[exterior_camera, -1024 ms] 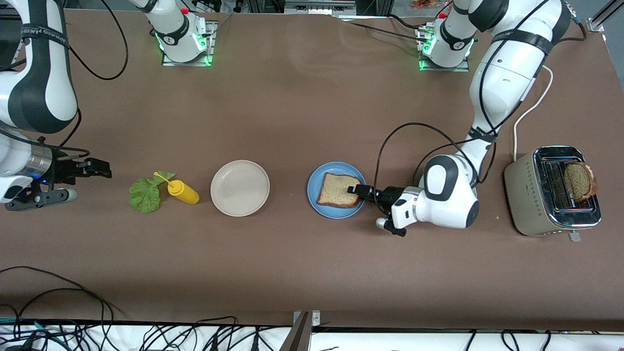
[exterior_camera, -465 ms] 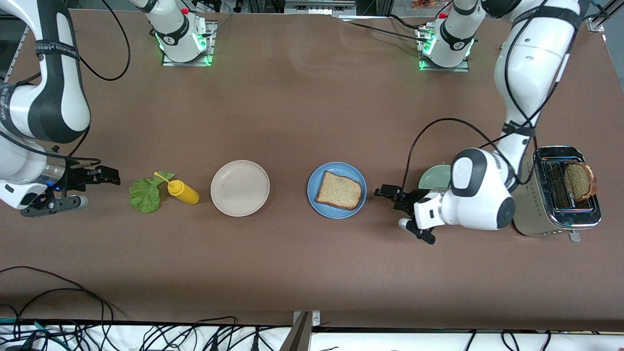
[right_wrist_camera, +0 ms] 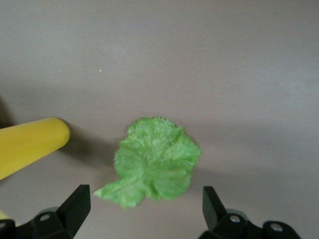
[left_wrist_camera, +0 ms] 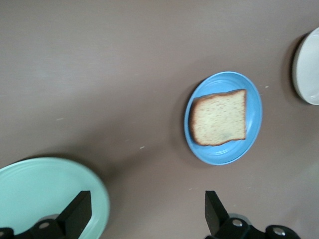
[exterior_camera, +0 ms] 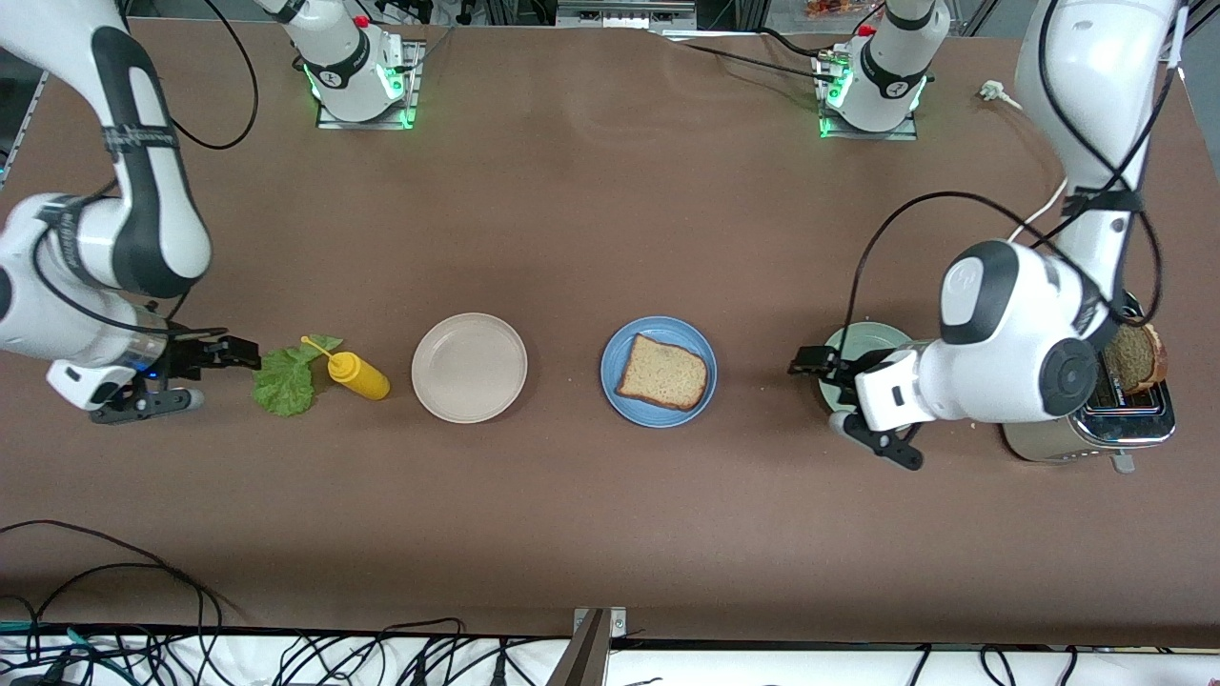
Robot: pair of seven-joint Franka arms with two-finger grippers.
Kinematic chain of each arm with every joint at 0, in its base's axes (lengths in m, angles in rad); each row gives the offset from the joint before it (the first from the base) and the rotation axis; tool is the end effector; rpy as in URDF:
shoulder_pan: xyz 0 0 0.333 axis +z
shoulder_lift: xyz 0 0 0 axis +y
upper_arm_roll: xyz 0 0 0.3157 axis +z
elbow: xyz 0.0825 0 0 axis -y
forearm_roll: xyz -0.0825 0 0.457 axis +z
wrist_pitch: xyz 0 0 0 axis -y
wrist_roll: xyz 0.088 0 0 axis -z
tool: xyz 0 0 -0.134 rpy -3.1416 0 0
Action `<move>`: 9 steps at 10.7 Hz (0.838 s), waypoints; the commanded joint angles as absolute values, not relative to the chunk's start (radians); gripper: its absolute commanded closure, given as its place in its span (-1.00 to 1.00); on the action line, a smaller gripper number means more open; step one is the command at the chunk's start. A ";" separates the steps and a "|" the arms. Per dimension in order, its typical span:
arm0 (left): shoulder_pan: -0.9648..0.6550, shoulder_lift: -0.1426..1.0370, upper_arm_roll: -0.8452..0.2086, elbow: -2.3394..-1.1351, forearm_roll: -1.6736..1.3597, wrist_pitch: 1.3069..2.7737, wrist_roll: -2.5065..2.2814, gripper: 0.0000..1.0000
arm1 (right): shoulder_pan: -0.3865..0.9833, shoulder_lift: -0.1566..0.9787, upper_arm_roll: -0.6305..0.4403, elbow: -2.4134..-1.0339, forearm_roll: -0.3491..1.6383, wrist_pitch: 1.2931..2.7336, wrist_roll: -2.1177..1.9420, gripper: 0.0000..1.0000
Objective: Make sandwich in blue plate with both arms
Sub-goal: 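Grasp the green lettuce leaf with the right gripper and lift it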
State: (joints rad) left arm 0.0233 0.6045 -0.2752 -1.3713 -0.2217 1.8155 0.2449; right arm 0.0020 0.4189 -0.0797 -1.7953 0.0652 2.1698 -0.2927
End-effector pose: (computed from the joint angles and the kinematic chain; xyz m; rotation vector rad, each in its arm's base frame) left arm 0.7453 -0.1825 0.3153 2.7137 -0.5376 -0.1962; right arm 0.6994 -0.0486 0.2428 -3.1000 -0.2848 0.0594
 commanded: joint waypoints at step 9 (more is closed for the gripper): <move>0.138 0.325 -0.268 -1.374 0.199 1.632 0.261 -1.00 | -0.018 0.505 -0.049 -2.020 0.078 2.485 -0.310 -1.00</move>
State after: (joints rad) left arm 0.1352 0.3809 -0.2741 -1.3677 0.0869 1.6788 0.2438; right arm 0.0015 0.5140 -0.0693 -1.9666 0.0652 2.4323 -0.2928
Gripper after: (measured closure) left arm 0.000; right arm 0.000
